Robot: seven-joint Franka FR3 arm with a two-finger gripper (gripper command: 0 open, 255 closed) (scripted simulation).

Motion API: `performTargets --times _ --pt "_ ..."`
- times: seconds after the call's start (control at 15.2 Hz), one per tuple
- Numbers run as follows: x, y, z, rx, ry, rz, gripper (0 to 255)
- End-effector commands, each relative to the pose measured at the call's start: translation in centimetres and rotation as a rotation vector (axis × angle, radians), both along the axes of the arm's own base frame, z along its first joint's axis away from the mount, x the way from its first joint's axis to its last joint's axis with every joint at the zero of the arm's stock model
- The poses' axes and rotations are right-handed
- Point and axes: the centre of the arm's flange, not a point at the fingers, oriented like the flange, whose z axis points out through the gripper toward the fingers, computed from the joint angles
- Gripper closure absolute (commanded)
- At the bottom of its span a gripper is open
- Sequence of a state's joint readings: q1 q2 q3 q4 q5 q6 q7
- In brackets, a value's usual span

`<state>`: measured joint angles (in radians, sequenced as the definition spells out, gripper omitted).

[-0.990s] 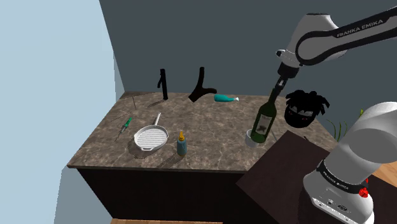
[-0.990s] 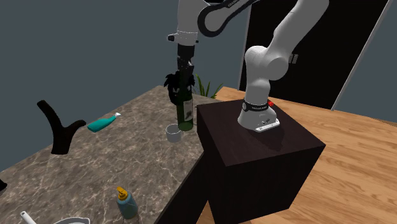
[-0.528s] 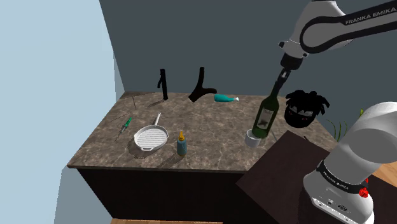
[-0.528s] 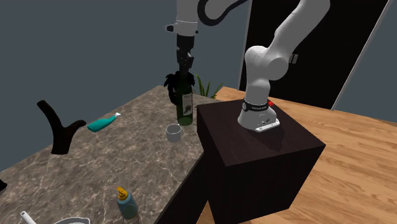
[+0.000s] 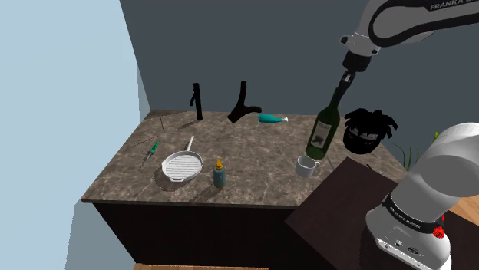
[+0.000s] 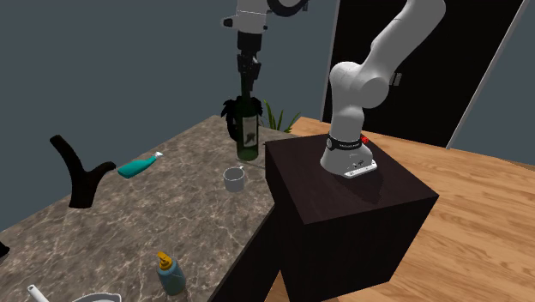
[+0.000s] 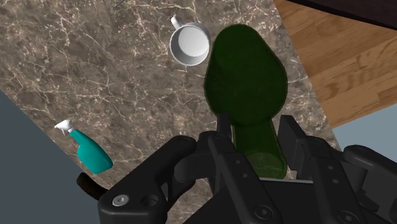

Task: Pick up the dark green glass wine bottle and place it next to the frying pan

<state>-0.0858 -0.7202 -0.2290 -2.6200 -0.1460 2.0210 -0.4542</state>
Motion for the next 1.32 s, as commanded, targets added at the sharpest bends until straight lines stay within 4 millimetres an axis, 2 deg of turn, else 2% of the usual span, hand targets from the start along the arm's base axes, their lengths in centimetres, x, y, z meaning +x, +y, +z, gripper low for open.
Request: performTargets --times 0.0,1.25 --pt "0.0 0.0 1.1 0.0 0.0 0.0 255" --pt "0.0 0.0 11.1 0.0 0.0 0.0 255"
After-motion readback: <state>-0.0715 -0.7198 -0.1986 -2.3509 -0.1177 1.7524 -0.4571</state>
